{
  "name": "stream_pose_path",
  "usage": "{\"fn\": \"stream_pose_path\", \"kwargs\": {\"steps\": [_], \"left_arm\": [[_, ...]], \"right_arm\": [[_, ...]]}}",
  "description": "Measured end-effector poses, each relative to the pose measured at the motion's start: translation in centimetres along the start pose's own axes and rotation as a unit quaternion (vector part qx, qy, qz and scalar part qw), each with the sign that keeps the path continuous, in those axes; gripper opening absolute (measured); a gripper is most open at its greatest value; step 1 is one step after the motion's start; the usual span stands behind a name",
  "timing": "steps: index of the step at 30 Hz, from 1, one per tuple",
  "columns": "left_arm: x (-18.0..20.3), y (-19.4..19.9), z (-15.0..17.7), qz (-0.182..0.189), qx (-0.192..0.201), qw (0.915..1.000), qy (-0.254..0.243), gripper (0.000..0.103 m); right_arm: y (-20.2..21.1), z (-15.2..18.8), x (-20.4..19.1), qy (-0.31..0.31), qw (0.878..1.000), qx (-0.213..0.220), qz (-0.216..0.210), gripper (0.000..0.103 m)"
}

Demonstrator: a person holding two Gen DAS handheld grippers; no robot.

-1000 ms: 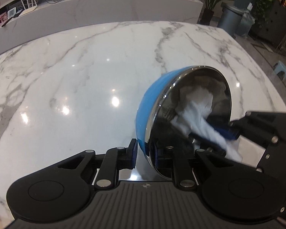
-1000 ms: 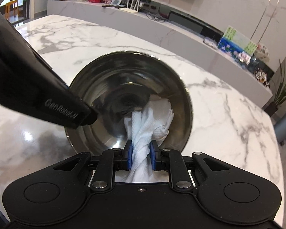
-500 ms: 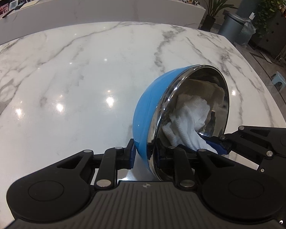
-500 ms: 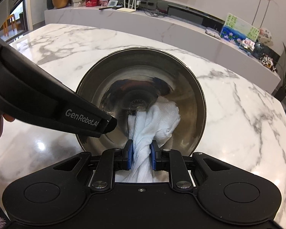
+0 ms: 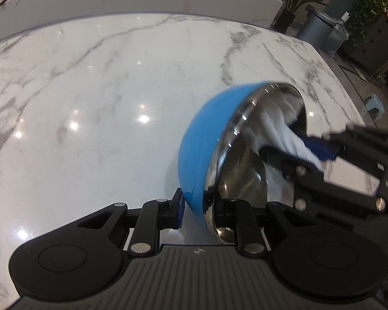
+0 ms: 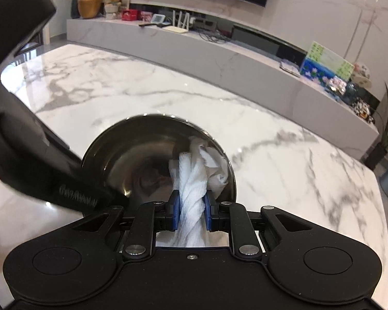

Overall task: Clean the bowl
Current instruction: 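Keep wiping around the bowl interior with the cloth in the right gripper, then lower the bowl flat onto the table with the left gripper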

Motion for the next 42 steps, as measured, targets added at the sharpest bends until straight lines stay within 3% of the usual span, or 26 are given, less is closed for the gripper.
{"fn": "stream_pose_path", "kwargs": {"steps": [10,20,24,25,29,33,38,42], "left_arm": [[-1.6,1.2,-0.6,0.010,0.029,0.9994,0.015,0.031],[-0.6,4.7,-2.8,-0.056,0.118,0.9904,-0.045,0.046],[-0.4,4.8,-3.6,-0.056,0.132,0.9885,-0.049,0.047],[-0.3,4.8,-3.7,-0.055,0.134,0.9883,-0.049,0.047],[-0.5,4.7,-4.3,-0.049,0.137,0.9885,-0.043,0.020],[-1.1,4.4,-4.8,-0.044,0.127,0.9905,-0.029,0.017],[-3.2,3.0,-5.1,-0.006,0.078,0.9965,0.030,0.012],[-3.3,1.6,-4.4,0.001,0.048,0.9982,0.036,0.009]], "right_arm": [[-2.1,-0.8,-0.5,0.015,0.999,-0.030,-0.023,0.016],[-2.9,-0.6,-1.0,0.025,0.998,-0.053,-0.027,0.016],[-2.9,-0.4,-1.0,0.027,0.998,-0.053,-0.025,0.016],[-3.9,-0.4,-1.0,0.028,0.998,-0.048,-0.026,0.016],[-4.5,-0.3,-1.6,0.029,0.998,-0.038,-0.028,0.016],[-4.1,-0.6,-2.4,0.037,0.999,-0.028,-0.024,0.016],[-3.7,-0.9,-3.2,0.041,0.999,-0.016,-0.023,0.016],[-4.2,-1.2,-3.7,0.045,0.999,-0.018,-0.020,0.016]]}}
Point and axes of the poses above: each gripper's, at about its wrist camera, not at the fingertips, and y roughly against the way its jaws point, x to its right, z to its underside, the point moved 6 cm from there along -y, roughly the way its jaws point, and after that the axes turned 8 degrees about -x, right-handed, at the moved point
